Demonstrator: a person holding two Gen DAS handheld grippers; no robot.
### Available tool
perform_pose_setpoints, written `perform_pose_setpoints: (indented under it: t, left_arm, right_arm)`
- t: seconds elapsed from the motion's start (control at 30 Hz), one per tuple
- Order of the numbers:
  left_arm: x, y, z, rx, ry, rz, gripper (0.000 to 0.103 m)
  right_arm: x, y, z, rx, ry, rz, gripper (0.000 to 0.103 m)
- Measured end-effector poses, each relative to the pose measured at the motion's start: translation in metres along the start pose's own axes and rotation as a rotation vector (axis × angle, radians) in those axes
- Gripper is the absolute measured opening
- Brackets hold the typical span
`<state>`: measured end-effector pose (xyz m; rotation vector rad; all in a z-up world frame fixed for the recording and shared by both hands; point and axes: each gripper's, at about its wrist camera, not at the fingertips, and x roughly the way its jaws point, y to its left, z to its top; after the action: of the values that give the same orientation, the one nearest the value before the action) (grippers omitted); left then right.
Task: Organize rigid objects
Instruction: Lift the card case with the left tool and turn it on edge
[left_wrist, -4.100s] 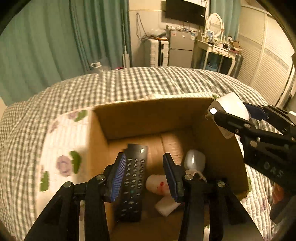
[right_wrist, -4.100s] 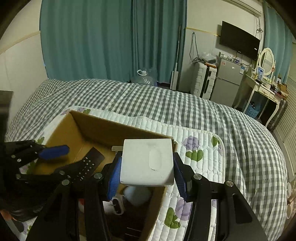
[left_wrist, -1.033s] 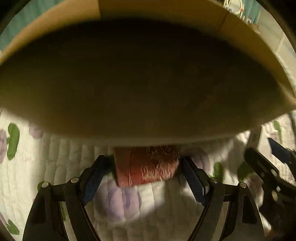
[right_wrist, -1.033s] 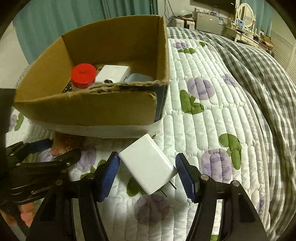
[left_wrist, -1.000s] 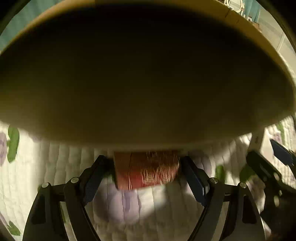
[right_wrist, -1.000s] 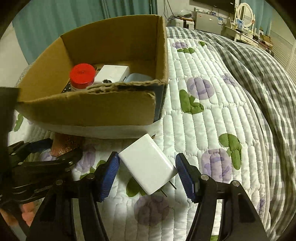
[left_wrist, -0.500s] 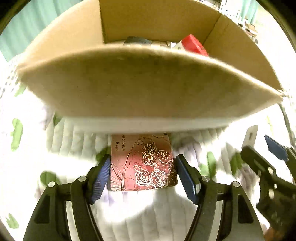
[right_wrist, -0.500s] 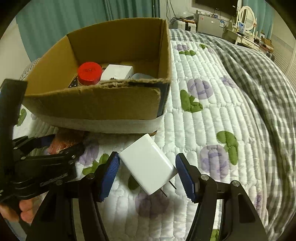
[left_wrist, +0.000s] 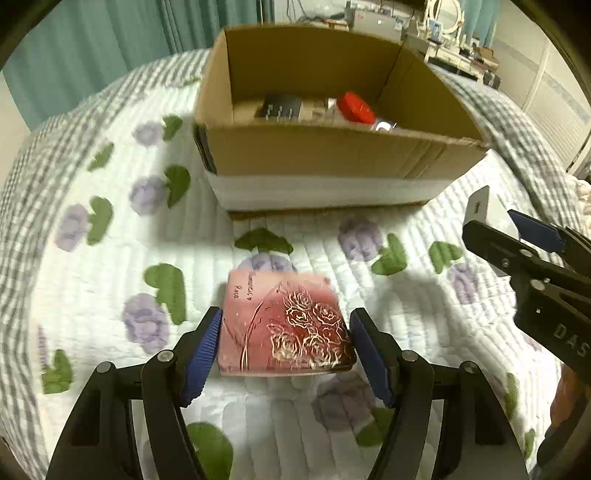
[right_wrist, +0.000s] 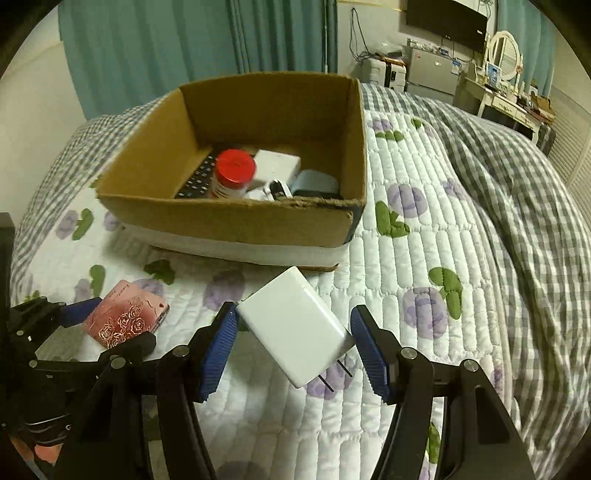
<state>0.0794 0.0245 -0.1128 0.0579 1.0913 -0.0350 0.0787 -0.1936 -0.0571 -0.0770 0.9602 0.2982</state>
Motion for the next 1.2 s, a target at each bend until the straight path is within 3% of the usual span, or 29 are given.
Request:
perform_pose_setpoints:
  t: [0.1, 0.13, 0.17, 0.33, 0.43, 0.6, 0.7, 0.77, 0.83, 0.93, 1.2]
  left_arm:
    - [-0.027, -0.002, 0.000, 0.027, -0.048, 0.004, 0.065]
    - [-0.036, -0.006, 0.012, 0.032, -0.059, -0.005, 0.029]
    - [-0.044, -0.007, 0.016, 0.031, -0.061, -0.009, 0.017]
    - [-0.046, -0.010, 0.023, 0.034, -0.039, -0.065, 0.001]
    - [-0.036, -0.014, 0.022, 0.031, -0.033, -0.068, 0.000]
    - [-0.031, -0.016, 0.019, 0.060, -0.022, -0.069, 0.001]
    - [-0.020, -0.015, 0.019, 0.050, 0.001, -0.049, 0.011]
    - [-0.008, -0.013, 0.019, 0.033, 0.027, -0.052, 0.040]
    - [0.002, -0.012, 0.017, 0.012, 0.039, -0.060, 0.050]
    - [0.023, -0.014, 0.014, 0.002, 0.096, -0.087, 0.050]
    - [0.058, -0.019, 0.027, -0.071, 0.153, -0.133, 0.065]
  right_arm:
    - [-0.015, 0.000, 0.004, -0.008, -0.025, 0.003, 0.063]
    - [-0.019, 0.000, 0.006, -0.006, -0.033, 0.012, 0.063]
    - [-0.026, 0.000, 0.009, -0.003, -0.044, 0.020, 0.063]
    - [-0.045, 0.002, 0.016, -0.019, -0.081, 0.010, 0.063]
    - [-0.048, 0.000, 0.016, -0.017, -0.088, 0.006, 0.063]
    - [-0.044, -0.008, 0.014, -0.002, -0.081, 0.008, 0.063]
    - [-0.041, -0.012, 0.013, 0.005, -0.080, 0.013, 0.063]
    - [-0.037, -0.013, 0.012, 0.003, -0.074, 0.007, 0.063]
    - [-0.032, -0.015, 0.010, 0.005, -0.066, -0.001, 0.063]
    - [-0.024, -0.023, 0.008, 0.030, -0.051, -0.004, 0.063]
    - [-0.009, -0.039, 0.006, 0.085, -0.036, -0.001, 0.063]
